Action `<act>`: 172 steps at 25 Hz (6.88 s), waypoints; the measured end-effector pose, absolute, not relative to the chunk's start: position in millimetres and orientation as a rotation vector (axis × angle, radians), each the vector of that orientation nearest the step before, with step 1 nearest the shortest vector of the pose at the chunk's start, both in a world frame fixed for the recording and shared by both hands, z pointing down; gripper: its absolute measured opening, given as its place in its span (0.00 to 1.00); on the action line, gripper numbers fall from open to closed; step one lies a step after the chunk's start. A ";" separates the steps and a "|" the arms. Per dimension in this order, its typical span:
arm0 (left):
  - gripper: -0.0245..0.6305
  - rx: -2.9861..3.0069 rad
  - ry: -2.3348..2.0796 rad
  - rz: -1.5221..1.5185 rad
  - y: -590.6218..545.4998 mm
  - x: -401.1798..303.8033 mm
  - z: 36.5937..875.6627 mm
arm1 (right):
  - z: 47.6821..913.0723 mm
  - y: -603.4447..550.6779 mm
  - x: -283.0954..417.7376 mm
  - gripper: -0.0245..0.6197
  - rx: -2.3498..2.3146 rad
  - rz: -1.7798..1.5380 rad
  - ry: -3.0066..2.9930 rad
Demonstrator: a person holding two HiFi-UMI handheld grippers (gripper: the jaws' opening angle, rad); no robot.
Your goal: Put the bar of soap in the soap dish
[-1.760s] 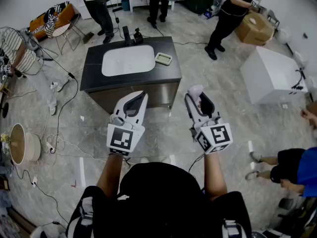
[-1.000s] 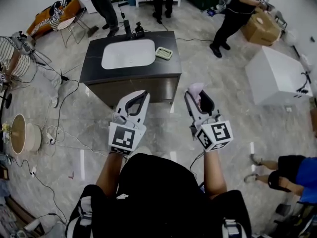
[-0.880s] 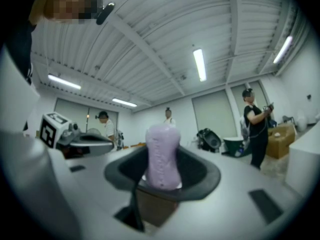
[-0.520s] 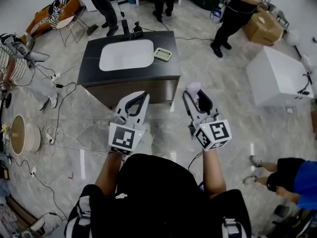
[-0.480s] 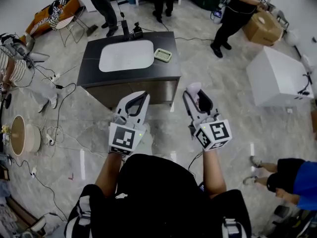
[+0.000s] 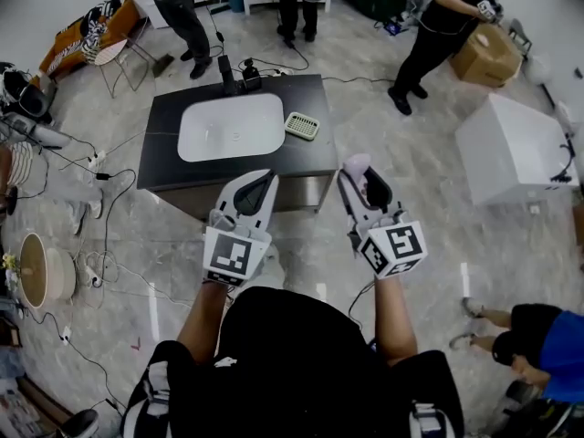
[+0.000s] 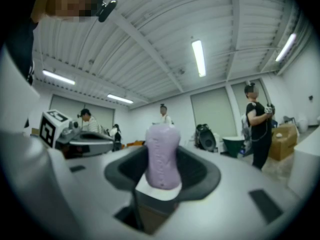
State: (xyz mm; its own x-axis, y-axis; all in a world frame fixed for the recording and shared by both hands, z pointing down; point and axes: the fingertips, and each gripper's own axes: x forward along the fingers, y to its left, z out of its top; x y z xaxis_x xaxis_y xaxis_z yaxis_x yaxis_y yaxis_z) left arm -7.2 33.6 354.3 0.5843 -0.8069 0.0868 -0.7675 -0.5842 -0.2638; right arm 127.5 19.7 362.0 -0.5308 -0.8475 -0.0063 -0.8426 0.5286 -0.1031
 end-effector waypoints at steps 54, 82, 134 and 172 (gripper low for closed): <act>0.07 -2.746 1.359 -0.478 -235.2 -60.5 426.6 | 442.1 -251.2 70.3 0.36 -1.508 -0.365 2.907; 0.07 -2.759 1.615 -0.638 -275.5 -74.2 490.1 | 679.2 -293.3 48.3 0.35 -1.008 -0.782 3.783; 0.07 -2.760 1.508 -0.598 -266.0 -75.8 472.3 | 652.4 -321.3 57.3 0.14 -1.482 -0.647 3.640; 0.07 -2.599 1.217 -0.247 -251.2 -35.8 318.6 | 319.0 -261.8 95.4 0.09 -1.741 0.176 2.741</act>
